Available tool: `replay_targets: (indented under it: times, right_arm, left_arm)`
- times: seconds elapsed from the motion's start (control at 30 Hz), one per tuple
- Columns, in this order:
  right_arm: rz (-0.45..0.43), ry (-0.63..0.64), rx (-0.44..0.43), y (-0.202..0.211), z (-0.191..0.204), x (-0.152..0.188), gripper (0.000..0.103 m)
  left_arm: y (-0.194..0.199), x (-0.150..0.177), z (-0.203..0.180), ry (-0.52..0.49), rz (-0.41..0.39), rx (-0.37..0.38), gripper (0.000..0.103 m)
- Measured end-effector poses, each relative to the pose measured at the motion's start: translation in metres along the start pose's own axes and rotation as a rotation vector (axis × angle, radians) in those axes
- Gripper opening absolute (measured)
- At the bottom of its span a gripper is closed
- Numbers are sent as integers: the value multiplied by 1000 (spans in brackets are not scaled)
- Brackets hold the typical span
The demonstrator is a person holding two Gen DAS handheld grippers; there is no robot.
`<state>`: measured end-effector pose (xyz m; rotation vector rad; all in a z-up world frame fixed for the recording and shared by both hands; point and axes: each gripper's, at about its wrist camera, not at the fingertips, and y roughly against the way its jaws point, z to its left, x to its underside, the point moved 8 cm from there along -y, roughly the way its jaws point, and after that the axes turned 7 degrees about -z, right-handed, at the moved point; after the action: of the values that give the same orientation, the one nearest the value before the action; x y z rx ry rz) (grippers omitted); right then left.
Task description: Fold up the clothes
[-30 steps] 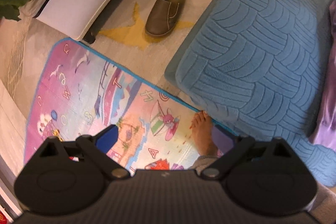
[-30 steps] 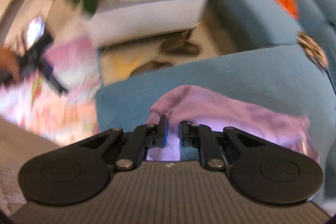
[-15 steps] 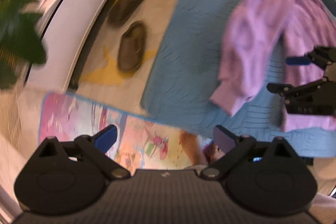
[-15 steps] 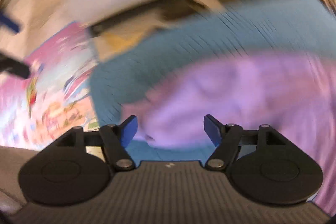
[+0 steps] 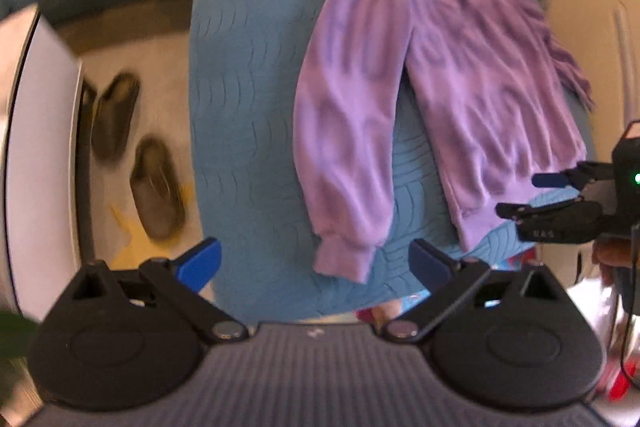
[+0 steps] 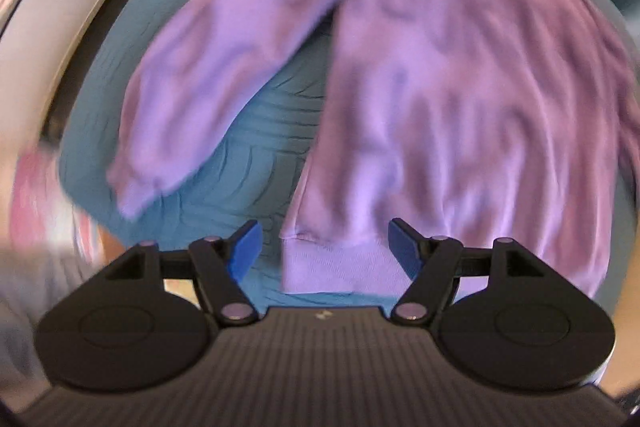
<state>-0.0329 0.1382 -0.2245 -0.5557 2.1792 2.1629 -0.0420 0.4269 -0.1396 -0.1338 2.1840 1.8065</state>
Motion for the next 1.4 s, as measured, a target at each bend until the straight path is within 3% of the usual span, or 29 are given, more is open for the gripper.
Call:
replay_targets:
  times: [0.2,0.37,0.47,0.73,0.87,1.0,1.1,1.23,1.4]
  right_arm:
    - [-73,-273,82,40,13,2,72]
    - [-161,-336,87,63,23,-14,72]
    - [-178,-390,88,64,18,-30,72]
    - [-251,-513,79,71,-7,-90,72]
    - [-299,-645,102,75,-29,-112,72]
    - [-321,-853,204,74,-53,-122,72]
    - [-285,-987,296,74,-57,-115,72]
    - [-170,-1197,365,66,-24,-98,72]
    - [-85,-1243,370,41,30,-105,72]
  left_arm:
    - [10,-41,37,-146,-32,-12,101]
    - [9,-81,49,-135,-46,-36,101]
    - [10,-106,41,-143,-51,-39,101]
    - [-9,-182,-15,-326,-58,-18,101]
    - [-30,-221,-56,-520,-53,29,101]
    - [-73,-266,-94,-728,-10,124,101]
    - [-112,-291,-114,-923,54,169,101]
    - [-152,-315,-124,-1135,96,164,101]
    - [-196,-341,-143,-1481,-3,110,96]
